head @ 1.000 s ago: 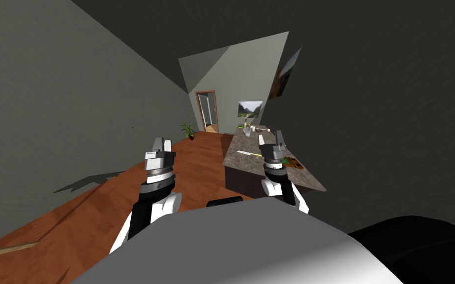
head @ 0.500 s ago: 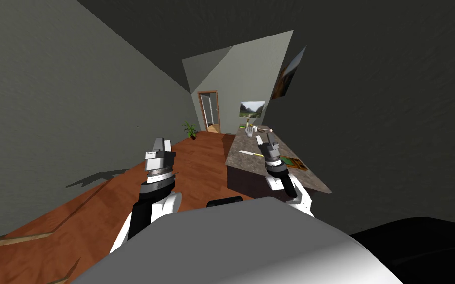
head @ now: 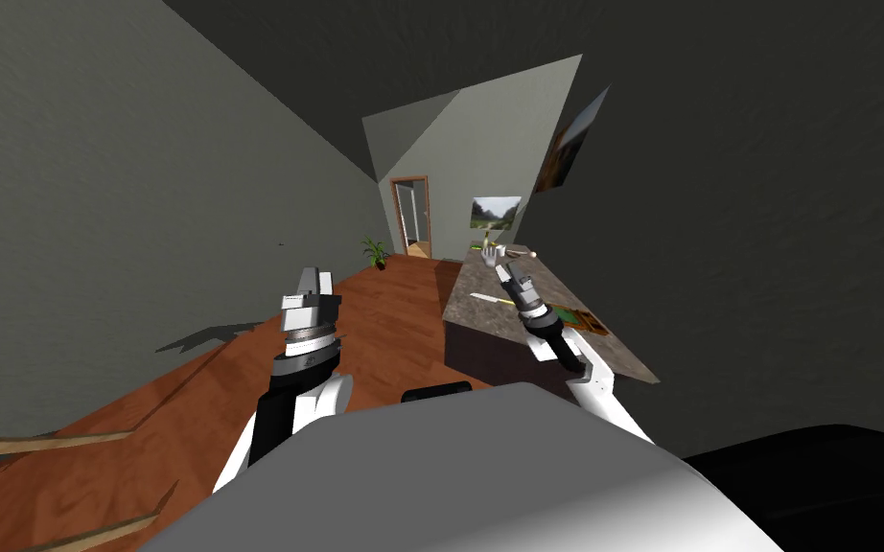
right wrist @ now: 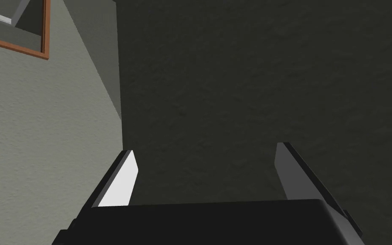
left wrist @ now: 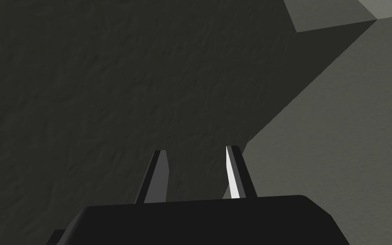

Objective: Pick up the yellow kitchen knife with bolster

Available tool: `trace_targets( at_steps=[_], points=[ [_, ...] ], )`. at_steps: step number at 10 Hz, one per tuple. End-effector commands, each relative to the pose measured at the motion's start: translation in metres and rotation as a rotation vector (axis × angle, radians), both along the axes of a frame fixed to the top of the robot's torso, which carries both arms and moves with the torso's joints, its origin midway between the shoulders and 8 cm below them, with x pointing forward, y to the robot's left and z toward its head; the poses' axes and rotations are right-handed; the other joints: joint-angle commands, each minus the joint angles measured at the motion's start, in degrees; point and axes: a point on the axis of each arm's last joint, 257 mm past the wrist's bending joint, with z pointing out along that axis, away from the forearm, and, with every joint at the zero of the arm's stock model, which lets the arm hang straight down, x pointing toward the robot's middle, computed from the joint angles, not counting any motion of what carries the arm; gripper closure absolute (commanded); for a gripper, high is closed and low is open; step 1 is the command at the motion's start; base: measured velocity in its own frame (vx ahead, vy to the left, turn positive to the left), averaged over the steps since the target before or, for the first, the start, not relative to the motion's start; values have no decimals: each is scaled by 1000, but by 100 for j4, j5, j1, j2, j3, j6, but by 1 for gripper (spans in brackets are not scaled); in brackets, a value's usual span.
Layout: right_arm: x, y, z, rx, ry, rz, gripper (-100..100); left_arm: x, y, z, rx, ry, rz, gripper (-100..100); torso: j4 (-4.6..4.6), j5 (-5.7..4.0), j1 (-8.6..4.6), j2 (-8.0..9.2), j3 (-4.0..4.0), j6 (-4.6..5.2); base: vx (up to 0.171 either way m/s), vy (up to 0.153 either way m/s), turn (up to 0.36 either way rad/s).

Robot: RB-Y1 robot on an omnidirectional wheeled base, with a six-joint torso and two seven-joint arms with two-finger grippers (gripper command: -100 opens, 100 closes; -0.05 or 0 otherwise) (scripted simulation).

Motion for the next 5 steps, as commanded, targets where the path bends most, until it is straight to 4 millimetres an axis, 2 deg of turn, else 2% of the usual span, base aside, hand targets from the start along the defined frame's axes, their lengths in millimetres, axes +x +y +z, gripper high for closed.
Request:
trace_targets(
  at_steps=[1,2,5],
  points=[
    [10,-6,-11,-91,14,-18,-100,0,0,0,0,0,0,0,0,0,0,0,0,0,2,37,129],
    [11,-4,-11,-111,16,-14,-100,0,0,0,0,0,0,0,0,0,2,-2,-1,-1,7,23,45],
    [25,-14,-32,-265,44,-39,-100,0,0,0,0,0,0,0,-1,0,1,-4,-2,-1,9,29,94]
  ],
)
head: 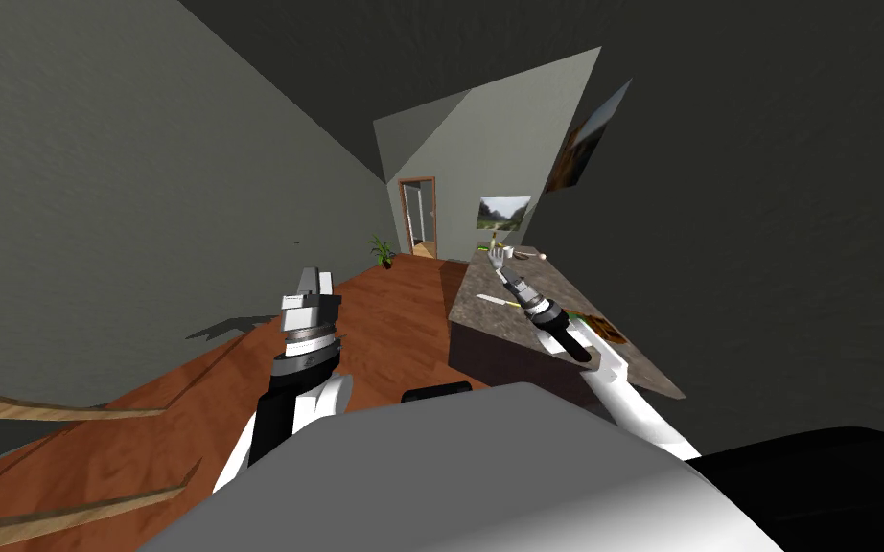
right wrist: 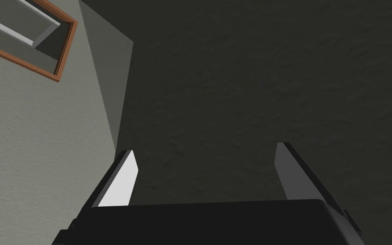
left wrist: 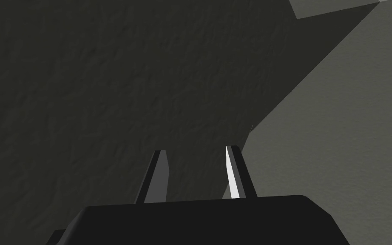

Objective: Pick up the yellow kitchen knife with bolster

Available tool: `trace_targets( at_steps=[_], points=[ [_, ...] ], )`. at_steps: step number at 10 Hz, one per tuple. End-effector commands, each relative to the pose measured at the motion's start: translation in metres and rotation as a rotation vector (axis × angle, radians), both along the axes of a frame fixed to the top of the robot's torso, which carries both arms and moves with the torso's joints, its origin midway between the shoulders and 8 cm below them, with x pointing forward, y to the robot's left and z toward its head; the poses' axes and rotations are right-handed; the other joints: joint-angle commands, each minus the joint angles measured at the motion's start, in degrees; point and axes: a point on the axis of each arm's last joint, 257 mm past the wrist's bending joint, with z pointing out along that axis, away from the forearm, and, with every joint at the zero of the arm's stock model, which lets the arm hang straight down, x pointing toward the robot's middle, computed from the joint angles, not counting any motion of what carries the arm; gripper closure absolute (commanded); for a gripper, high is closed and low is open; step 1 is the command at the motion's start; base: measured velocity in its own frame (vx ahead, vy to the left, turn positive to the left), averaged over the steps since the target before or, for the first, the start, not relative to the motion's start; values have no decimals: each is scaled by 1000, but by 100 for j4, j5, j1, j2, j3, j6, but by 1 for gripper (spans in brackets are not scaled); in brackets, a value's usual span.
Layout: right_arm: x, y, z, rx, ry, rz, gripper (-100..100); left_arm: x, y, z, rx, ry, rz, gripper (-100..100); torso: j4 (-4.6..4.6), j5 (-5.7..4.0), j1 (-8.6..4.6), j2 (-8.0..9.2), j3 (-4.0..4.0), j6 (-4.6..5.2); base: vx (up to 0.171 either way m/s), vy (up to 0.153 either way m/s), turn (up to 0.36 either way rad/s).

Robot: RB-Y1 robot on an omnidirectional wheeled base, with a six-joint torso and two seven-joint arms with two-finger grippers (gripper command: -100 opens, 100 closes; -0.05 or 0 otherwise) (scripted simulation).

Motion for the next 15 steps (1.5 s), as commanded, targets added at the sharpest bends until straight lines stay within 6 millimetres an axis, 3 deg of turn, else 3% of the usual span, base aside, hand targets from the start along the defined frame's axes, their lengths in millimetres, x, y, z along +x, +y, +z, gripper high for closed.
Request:
trace_targets(
  at_steps=[1,7,10,11,12,13,14,15],
  points=[
    [9,-7,-16,-93,23,-16,-100,0,0,0,0,0,0,0,0,0,0,0,0,0,18,25,109],
    [28,-36,-61,-361,95,-59,-100,0,0,0,0,0,0,0,-1,-1,-3,-3,-2,-2,21,20,101],
    [35,-64,-94,-526,158,-84,-100,0,0,0,0,0,0,0,-1,-2,-5,-3,-2,1,22,15,113],
    [35,-64,-96,-538,160,-85,-100,0,0,0,0,0,0,0,-1,-1,-4,-4,-2,-1,22,14,75],
    [37,-80,-112,-616,195,-94,-100,0,0,0,0,0,0,0,-1,-1,-4,-3,-2,1,31,17,135],
    [37,-81,-115,-628,198,-96,-100,0,0,0,0,0,0,0,-2,-1,-4,-7,-4,-2,29,7,92],
    [36,-99,-132,-704,239,-104,-100,0,0,0,0,0,0,0,-1,-2,-5,-5,-3,2,29,11,114],
    [36,-100,-134,-717,240,-105,-100,0,0,0,0,0,0,0,-2,-2,-6,-6,-4,0,23,8,97]
  ],
)
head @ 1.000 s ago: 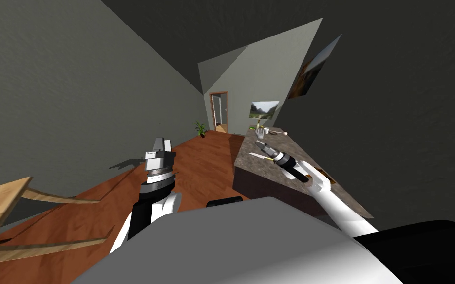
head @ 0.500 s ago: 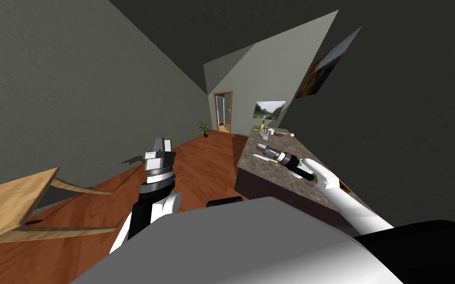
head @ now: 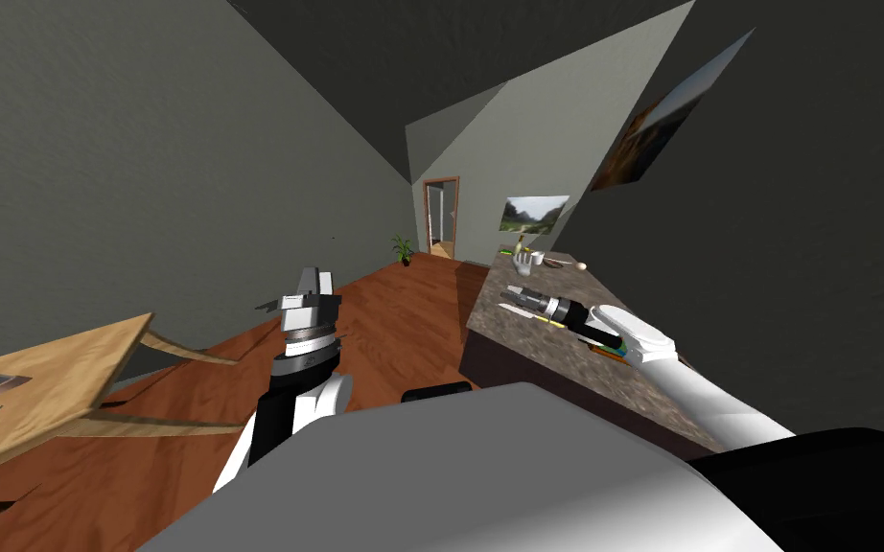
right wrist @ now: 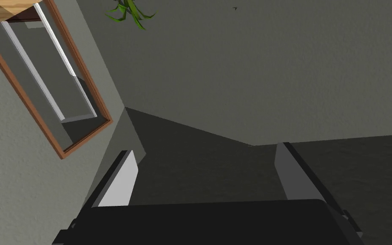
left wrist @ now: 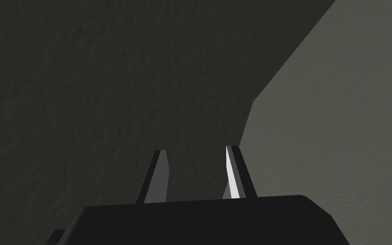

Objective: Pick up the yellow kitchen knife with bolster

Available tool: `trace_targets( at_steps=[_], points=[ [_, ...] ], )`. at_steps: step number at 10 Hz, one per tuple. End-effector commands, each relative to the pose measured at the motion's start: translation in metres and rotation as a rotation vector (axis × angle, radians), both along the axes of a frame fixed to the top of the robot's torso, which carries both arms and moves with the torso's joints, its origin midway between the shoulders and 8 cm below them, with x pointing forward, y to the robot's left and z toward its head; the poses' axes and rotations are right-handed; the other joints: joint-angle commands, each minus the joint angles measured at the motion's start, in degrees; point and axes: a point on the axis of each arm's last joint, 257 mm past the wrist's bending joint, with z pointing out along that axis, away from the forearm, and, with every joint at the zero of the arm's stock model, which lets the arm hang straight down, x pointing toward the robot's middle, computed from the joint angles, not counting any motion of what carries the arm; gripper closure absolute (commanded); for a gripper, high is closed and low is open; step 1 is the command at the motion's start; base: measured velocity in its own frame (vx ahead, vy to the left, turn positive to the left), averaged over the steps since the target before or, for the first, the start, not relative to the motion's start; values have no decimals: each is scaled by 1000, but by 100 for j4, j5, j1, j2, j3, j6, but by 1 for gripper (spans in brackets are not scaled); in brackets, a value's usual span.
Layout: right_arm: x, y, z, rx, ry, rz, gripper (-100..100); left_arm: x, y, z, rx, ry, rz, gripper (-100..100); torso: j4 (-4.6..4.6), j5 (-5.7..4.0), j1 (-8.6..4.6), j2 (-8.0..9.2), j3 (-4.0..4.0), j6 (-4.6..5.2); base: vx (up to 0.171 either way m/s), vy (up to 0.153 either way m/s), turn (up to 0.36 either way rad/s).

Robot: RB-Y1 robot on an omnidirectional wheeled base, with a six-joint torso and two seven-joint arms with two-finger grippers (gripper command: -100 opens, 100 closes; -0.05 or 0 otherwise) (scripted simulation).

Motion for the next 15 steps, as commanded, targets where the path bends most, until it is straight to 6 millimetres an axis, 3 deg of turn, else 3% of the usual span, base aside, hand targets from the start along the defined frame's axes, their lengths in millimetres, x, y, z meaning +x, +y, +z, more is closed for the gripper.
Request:
trace_targets(
  at_steps=[1,2,3,4,5,6,8,9,10,11,12,13,14,15],
  points=[
    [-3,-22,-20,-91,52,-15,-100,0,0,0,0,0,0,0,0,0,0,0,0,0,30,11,230],
    [-4,-23,-22,-104,54,-15,-100,0,0,0,0,0,0,0,0,0,0,-2,-1,-3,28,2,75],
    [-8,-43,-40,-177,102,-25,-100,0,0,0,0,0,0,0,0,-1,-1,-1,-1,2,30,11,142],
    [-9,-44,-42,-190,105,-26,-100,0,0,0,0,0,0,0,-1,0,0,-3,-2,-2,27,6,92],
    [-16,-65,-60,-259,157,-35,-100,0,0,0,0,0,0,0,0,0,0,0,0,2,32,10,158],
    [-16,-67,-63,-274,160,-35,-100,0,0,0,0,0,0,0,0,0,1,-2,-1,-1,27,5,81],
    [-27,-90,-83,-355,219,-42,-100,0,0,0,0,0,0,0,-1,0,0,-3,-2,-2,28,3,122],
    [-39,-111,-99,-423,276,-43,-100,0,0,0,0,0,0,0,0,-1,-2,-1,0,3,31,6,165],
    [-40,-114,-102,-434,282,-47,-100,0,0,0,0,0,0,0,-1,0,0,-2,-1,-2,27,1,84],
    [-55,-136,-118,-501,343,-47,-100,0,0,0,0,0,0,0,0,-1,-1,0,0,3,29,6,158],
    [-56,-138,-120,-508,347,-49,-100,0,0,0,0,0,0,0,0,-1,-1,-1,-1,0,24,0,82],
    [-73,-161,-135,-571,413,-50,-100,0,0,0,0,0,0,0,0,-1,-1,1,1,3,29,2,172],
    [-74,-162,-137,-579,415,-49,-100,0,0,0,0,0,0,0,-1,-1,-2,-2,-1,-2,31,-2,81],
    [-93,-185,-151,-640,482,-48,-100,0,0,0,0,0,0,0,0,0,-1,-1,0,4,35,2,134]
  ],
)
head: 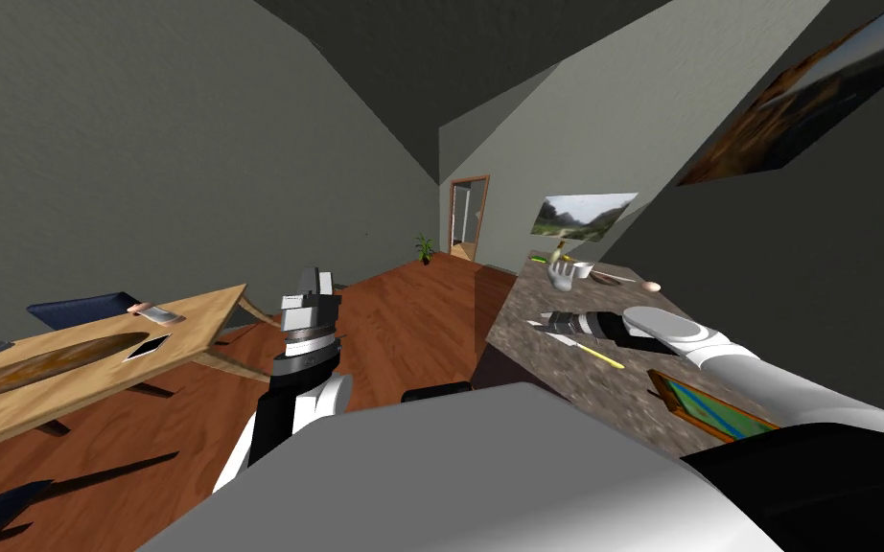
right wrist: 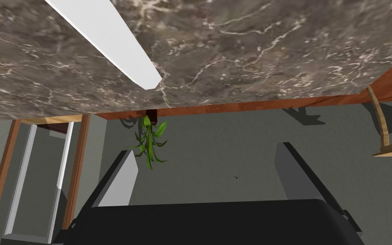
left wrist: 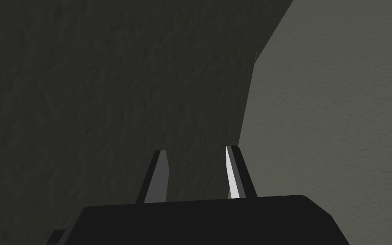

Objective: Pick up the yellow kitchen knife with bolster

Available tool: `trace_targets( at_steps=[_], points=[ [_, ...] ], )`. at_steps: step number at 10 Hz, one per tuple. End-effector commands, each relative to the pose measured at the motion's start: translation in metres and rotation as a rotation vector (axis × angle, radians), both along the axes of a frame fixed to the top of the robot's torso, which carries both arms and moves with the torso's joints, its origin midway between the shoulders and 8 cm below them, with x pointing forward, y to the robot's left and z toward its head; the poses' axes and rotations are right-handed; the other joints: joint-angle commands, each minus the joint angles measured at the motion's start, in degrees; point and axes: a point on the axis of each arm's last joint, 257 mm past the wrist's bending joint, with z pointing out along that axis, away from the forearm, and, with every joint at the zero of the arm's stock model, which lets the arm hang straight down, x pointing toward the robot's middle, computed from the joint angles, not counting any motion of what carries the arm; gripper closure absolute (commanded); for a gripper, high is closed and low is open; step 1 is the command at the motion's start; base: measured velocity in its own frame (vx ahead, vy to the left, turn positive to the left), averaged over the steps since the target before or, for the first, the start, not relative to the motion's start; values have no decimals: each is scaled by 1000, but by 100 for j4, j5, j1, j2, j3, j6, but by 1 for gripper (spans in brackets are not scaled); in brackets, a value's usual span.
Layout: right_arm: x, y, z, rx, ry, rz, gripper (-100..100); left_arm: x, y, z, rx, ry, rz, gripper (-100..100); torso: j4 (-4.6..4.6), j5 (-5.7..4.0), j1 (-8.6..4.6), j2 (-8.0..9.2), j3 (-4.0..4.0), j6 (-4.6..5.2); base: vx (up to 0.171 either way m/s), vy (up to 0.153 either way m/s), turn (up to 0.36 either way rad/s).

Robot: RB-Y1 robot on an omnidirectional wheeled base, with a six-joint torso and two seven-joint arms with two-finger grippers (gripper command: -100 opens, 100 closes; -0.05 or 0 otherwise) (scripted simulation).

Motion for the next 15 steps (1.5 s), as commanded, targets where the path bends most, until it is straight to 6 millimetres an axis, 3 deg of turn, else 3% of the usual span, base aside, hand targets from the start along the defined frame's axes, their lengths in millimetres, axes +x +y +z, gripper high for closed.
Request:
trace_targets(
  at_steps=[1,2,3,5,6,7,8,10,11,14,15],
  points=[
    [-16,-10,-9,-34,38,1,-100,0,0,0,0,0,0,0,0,0,0,0,0,0,25,-2,80],
    [-37,-33,-21,-93,108,-3,-100,0,0,0,0,0,0,0,1,0,0,5,3,5,24,1,119],
    [-37,-33,-21,-94,108,-3,-100,0,0,0,0,0,0,0,2,0,1,6,4,3,18,-2,80],
    [-81,-70,-40,-192,241,-2,-100,0,0,0,0,0,0,0,1,1,1,5,3,1,28,-3,165],
    [-83,-73,-40,-198,246,-7,-100,0,0,0,0,0,0,0,0,-1,-2,1,0,1,31,-6,77],
    [-105,-91,-47,-241,310,-7,-100,0,0,0,0,0,0,0,1,0,-2,2,1,5,22,-1,120],
    [-105,-91,-47,-241,310,-7,-100,0,0,0,0,0,0,0,1,0,0,5,3,3,15,-3,52],
    [-146,-119,-54,-309,422,-7,-100,0,0,0,0,0,0,0,3,1,2,10,6,4,19,-3,124],
    [-146,-119,-54,-309,422,-7,-100,0,0,0,0,0,0,0,2,0,1,7,4,2,17,-8,40],
    [-188,-146,-57,-371,538,-6,-100,0,0,0,0,0,0,0,2,-1,-2,8,5,5,21,-8,78],
    [-184,-143,-57,-359,516,-5,-100,0,0,0,0,0,0,0,2,-1,-2,7,4,4,11,-7,15]
  ],
)
